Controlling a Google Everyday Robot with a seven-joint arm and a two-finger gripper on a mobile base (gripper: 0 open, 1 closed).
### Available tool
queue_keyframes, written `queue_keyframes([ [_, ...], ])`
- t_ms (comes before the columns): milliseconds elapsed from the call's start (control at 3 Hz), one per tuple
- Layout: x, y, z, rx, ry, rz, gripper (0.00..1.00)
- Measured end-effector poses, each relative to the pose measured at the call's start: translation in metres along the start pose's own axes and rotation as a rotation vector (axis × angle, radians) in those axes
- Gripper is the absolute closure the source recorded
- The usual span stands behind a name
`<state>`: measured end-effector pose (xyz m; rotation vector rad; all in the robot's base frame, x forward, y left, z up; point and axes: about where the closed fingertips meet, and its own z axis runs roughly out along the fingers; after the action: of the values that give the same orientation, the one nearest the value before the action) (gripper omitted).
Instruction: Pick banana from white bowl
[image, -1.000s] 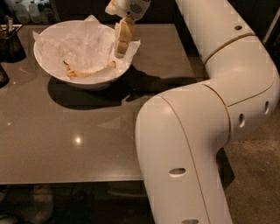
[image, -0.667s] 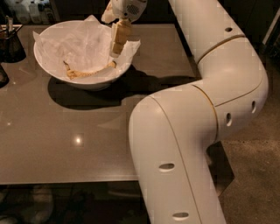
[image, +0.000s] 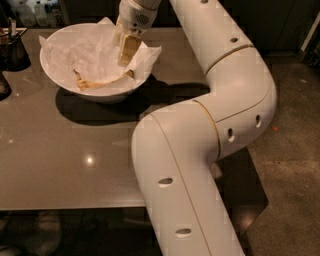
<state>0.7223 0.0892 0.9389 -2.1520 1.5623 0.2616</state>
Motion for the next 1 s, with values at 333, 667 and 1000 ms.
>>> queue_keyframes([
  [333, 0.014, -0.001, 0.034, -0.054, 0.065, 0.023, 0.4],
  [667, 0.023, -0.002, 0.061, -0.096, 0.115, 0.034, 0.41],
  [1000, 0.029, -0.002, 0.078, -0.119, 0.14, 0.044, 0.41],
])
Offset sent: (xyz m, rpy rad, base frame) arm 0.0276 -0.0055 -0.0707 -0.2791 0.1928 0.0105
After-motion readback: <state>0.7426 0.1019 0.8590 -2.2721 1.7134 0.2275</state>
